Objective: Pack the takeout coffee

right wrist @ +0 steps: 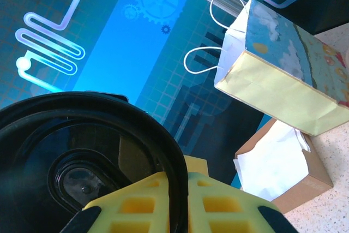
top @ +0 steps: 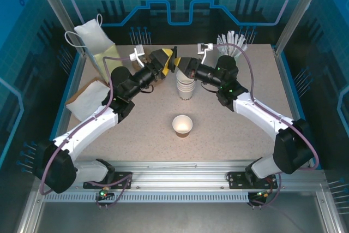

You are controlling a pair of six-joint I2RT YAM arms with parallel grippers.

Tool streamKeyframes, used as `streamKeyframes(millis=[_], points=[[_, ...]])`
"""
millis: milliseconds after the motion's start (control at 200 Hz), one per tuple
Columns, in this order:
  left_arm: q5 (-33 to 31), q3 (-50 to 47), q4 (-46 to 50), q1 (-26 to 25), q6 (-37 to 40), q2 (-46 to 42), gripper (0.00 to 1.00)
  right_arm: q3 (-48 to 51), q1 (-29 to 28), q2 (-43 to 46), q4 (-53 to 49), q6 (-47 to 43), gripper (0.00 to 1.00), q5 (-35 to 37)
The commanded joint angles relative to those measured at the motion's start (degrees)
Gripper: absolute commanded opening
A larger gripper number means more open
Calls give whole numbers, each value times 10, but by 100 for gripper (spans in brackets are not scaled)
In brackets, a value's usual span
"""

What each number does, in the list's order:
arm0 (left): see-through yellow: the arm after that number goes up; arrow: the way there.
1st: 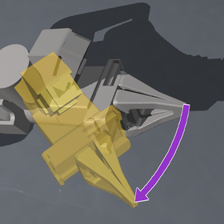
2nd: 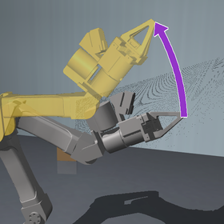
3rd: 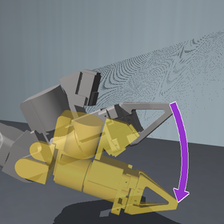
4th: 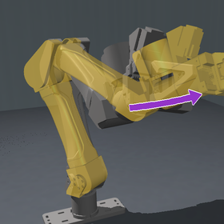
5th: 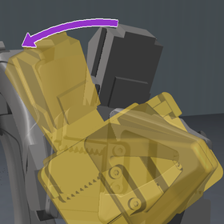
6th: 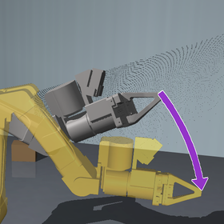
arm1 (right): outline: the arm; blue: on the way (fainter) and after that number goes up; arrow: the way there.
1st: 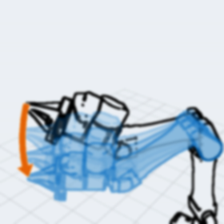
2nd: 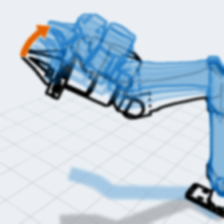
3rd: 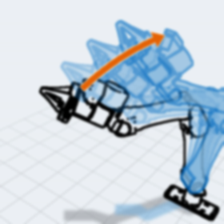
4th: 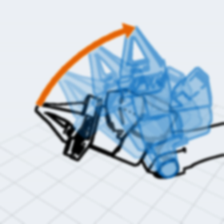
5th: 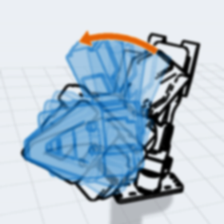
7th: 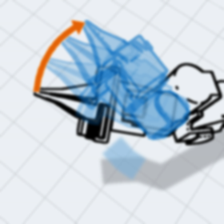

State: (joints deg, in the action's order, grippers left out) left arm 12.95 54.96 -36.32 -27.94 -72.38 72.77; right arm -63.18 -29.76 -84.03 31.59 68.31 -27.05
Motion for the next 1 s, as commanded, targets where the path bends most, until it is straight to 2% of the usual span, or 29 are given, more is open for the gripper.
streamKeyframes(millis=[0,260,355,420,485,560,750,860,991], points=[[11,-8,-26,-4,-9,-3,79,-20,-12,-8,29,9,13,2],[5,-16,-31,-5,-2,-5,69,-22,-12,-10,22,3,15,5],[-5,-28,-30,-4,12,-13,68,-15,-4,0,10,-8,26,6],[-18,-43,-13,-4,41,-28,67,-1,7,22,-16,-29,39,8],[-41,-63,28,-4,95,-56,67,13,20,57,-82,-79,51,21],[-73,-92,93,-5,166,-93,67,19,35,104,-216,-162,60,51],[-129,-132,246,-48,384,-155,65,-21,74,163,-547,-386,69,153],[-160,-142,309,-101,495,-159,65,-31,113,169,-635,-446,74,134],[-192,-148,351,-165,593,-132,64,-20,156,171,-685,-485,77,119]])
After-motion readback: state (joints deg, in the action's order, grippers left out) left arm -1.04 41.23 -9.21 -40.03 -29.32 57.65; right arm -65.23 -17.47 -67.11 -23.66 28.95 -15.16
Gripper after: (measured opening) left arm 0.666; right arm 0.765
